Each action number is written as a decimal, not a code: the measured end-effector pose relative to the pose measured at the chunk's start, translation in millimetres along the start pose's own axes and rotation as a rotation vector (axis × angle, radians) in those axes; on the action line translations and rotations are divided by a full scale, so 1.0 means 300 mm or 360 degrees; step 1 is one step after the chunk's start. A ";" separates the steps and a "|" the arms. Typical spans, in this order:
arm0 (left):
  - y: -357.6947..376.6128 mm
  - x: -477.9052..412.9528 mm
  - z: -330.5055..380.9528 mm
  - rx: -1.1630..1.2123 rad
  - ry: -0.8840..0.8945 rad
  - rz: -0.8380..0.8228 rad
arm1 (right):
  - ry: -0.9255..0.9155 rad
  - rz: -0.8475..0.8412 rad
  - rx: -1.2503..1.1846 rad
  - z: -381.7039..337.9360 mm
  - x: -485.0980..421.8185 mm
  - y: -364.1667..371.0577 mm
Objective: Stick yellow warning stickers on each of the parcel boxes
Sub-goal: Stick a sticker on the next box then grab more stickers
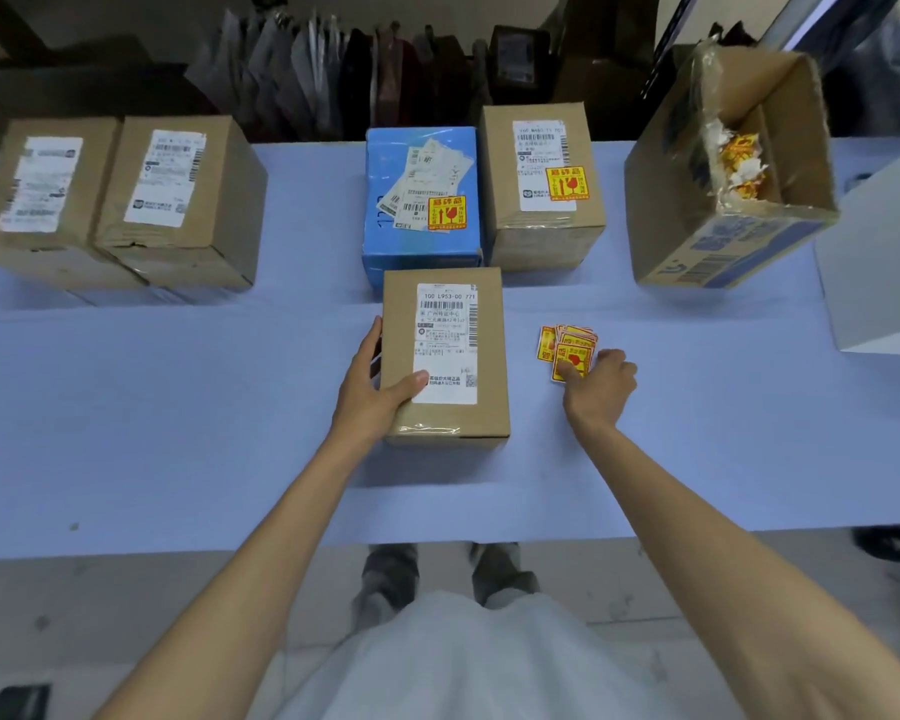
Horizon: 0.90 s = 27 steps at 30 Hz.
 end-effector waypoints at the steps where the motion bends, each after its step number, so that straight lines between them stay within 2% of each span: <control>1: 0.000 -0.001 0.001 -0.0004 0.0002 -0.0004 | -0.0007 -0.0001 0.0006 -0.001 -0.008 0.005; 10: -0.008 -0.002 0.029 -0.0078 -0.0032 -0.0030 | 0.0139 -0.0011 -0.0215 0.032 -0.007 -0.036; 21: -0.017 -0.005 0.054 -0.0159 -0.0089 0.0027 | 0.0115 -0.0087 -0.0362 0.005 0.020 -0.094; 24: -0.027 -0.001 0.077 -0.0423 -0.0078 0.0171 | 0.0083 -0.0030 -0.0475 -0.023 0.041 -0.116; 27: -0.003 0.021 0.174 -0.0759 0.0247 0.0346 | 0.0037 -0.0158 -0.0790 -0.122 0.086 -0.114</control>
Point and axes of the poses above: each hand's wrist, its own x-axis away from the middle knuckle, its own y-axis out of the palm, z = x × y, the point moved 6 cm from there along -x, towards the middle knuckle, and after that the axes turned 3 degrees about -z, right-handed, at the moved point
